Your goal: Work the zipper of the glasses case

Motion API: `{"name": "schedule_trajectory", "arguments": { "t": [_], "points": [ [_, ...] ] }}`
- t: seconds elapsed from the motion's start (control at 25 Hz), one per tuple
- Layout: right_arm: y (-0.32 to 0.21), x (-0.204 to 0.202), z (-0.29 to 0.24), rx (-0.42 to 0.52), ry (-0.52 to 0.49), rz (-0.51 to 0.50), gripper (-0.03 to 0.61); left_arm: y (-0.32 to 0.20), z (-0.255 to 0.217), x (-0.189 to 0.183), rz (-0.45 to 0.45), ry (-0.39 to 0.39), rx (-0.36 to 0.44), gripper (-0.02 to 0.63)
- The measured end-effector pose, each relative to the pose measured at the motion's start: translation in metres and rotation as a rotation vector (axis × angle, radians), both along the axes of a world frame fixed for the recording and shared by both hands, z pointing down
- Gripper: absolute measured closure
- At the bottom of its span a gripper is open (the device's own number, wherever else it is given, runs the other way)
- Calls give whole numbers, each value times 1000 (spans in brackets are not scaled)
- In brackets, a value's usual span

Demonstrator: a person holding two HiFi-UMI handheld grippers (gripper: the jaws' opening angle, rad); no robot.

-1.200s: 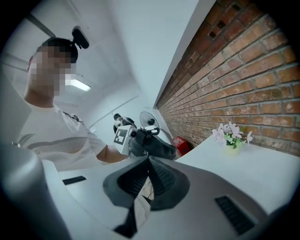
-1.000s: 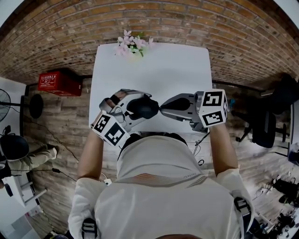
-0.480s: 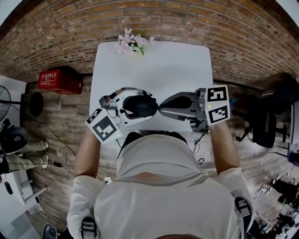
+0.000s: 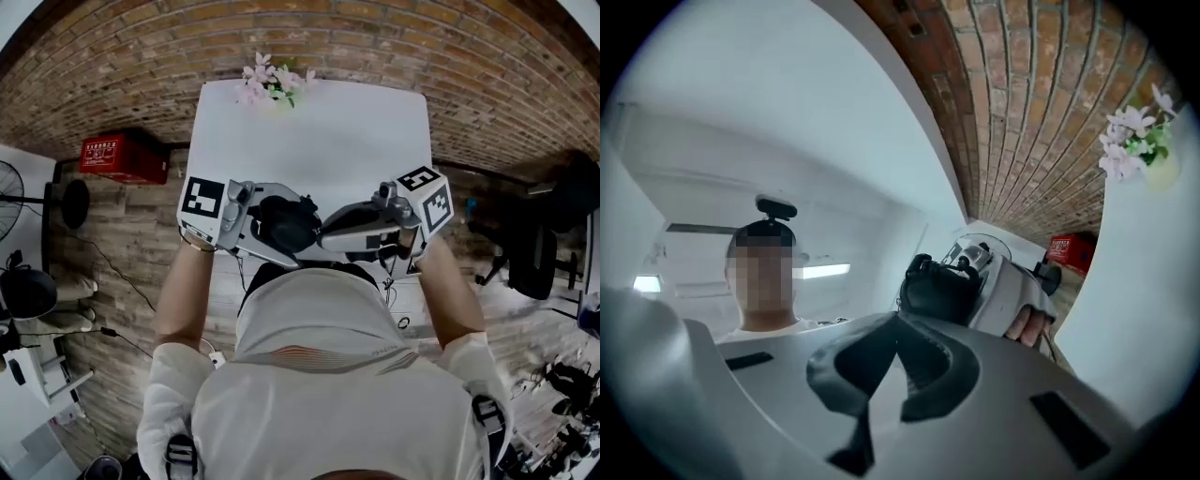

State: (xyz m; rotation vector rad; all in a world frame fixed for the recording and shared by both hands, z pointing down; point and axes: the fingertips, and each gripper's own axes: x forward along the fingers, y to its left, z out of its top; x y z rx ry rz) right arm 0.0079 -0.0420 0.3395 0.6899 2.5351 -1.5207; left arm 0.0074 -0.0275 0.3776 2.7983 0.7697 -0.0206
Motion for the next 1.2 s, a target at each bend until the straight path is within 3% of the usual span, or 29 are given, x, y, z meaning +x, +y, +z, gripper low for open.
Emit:
{"name": "schedule_trajectory", "arguments": {
  "t": [0.28,0.52,0.6,0.72,0.92,1.08,1.2],
  "points": [
    [-17,0,7,-19,21,160,531,-19,2,0,-77,59,-4,356],
    [-21,0,11,-38,12,188,532,-21,3,-2,-79,88,-56,356],
    [-21,1,13,-3,43,193,531,-22,8,0,-96,46,-32,356],
    [-23,2,15,62,97,197,529,-25,15,-1,-157,-69,92,357],
    [-28,-1,25,89,172,193,528,-33,30,-6,-235,-262,223,359],
    [-19,-2,30,101,184,170,525,-21,51,-2,-199,-305,240,359],
    [-19,-3,26,82,152,166,528,-16,51,1,-204,-232,195,359]
  ]
}}
